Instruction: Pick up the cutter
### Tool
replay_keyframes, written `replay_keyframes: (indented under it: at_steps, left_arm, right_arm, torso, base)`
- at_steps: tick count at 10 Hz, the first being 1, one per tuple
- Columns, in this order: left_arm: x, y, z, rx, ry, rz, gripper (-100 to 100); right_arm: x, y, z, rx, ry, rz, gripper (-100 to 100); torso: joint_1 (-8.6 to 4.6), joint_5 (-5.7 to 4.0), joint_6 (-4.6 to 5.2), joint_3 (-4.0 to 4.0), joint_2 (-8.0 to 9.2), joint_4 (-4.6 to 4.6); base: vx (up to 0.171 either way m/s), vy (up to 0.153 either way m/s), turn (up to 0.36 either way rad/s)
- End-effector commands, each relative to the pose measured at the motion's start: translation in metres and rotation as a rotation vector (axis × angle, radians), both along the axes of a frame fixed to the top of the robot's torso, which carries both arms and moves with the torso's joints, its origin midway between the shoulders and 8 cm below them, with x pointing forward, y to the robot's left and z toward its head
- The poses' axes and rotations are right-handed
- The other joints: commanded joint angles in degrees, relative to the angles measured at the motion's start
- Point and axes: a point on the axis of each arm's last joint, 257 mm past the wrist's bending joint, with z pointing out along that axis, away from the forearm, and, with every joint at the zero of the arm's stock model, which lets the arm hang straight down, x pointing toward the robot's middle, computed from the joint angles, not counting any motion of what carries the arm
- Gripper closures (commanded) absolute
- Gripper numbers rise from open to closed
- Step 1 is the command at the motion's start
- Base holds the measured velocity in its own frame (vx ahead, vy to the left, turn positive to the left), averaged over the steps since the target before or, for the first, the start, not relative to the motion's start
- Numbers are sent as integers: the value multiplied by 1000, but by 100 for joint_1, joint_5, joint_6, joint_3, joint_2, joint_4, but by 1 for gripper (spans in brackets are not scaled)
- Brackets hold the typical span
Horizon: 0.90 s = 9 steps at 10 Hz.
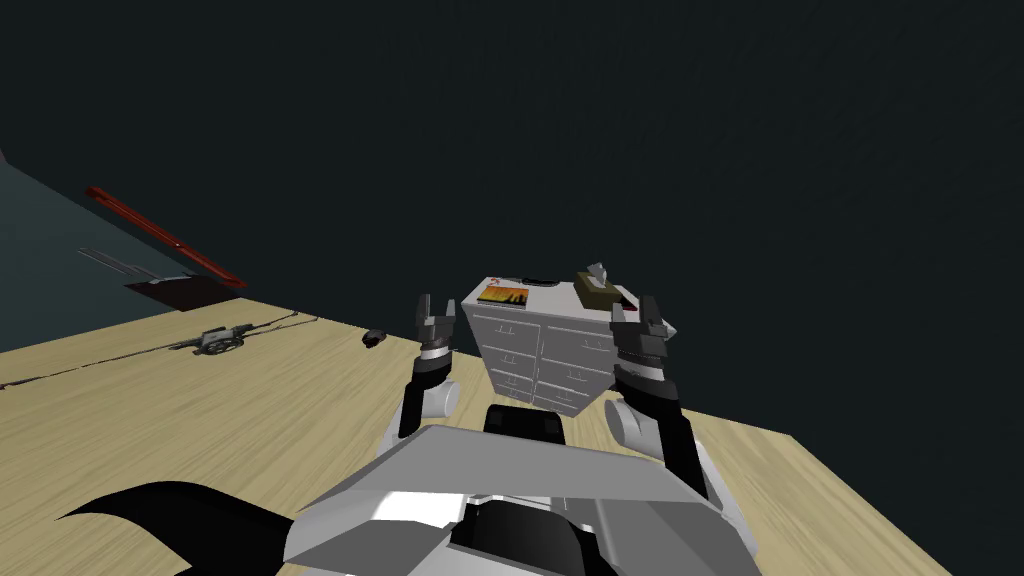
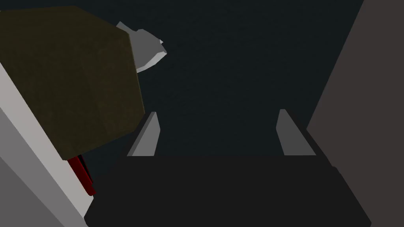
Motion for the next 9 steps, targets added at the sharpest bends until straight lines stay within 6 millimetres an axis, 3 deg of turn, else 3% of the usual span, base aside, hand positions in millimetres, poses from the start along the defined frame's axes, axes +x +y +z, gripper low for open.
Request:
replay_keyframes:
  at_steps: [1, 6, 9]
  left_arm:
    - [0, 0, 0, 0, 0, 0, 0]
    - [0, 0, 0, 0, 0, 0, 0]
    - [0, 0, 0, 0, 0, 0, 0]
  right_arm:
    - [1, 8, -4, -36, 12, 27, -100]
    - [3, 33, -25, -142, 58, 117, -100]
    - [2, 53, -49, -215, 105, 190, -100]
  torso:
    - [0, 0, 0, 0, 0, 0]
    - [19, 4, 0, 18, 31, 7]
    - [13, 3, 0, 15, 26, 6]
  base:
    - [-54, 17, -5]
    - [-90, 44, 4]
    - [-73, 42, 12]
